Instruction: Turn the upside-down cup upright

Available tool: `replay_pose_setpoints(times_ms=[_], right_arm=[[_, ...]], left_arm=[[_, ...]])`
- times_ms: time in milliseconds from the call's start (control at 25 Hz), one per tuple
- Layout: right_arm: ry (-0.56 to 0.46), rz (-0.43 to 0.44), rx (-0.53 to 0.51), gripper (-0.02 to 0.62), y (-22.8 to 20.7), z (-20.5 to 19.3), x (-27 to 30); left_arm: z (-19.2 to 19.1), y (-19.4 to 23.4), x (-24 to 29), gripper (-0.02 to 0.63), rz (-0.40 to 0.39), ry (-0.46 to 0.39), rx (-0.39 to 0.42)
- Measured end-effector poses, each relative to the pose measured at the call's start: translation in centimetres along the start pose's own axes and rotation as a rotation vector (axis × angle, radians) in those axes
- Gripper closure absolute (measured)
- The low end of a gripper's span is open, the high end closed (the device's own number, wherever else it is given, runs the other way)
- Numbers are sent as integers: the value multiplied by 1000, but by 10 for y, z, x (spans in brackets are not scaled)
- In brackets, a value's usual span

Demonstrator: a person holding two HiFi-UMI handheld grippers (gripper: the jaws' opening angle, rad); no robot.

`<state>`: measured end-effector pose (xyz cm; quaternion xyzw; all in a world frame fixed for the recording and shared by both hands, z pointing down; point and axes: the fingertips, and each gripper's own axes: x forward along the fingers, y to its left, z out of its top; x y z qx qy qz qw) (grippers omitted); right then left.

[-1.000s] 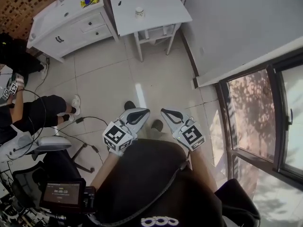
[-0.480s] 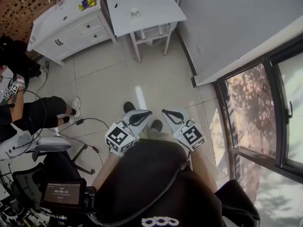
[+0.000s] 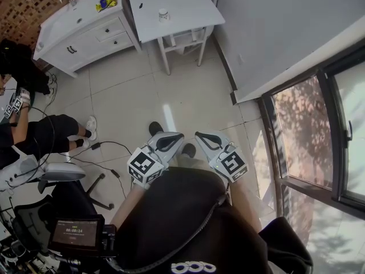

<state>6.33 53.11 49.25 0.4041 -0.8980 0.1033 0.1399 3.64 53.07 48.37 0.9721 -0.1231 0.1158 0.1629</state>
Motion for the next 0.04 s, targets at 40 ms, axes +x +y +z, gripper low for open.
replay_pose_setpoints(times_ms=[40], right_arm=[[0, 0, 1, 603, 0, 0, 1]], left_arm=[[-1, 1, -1, 591, 1, 1, -3]])
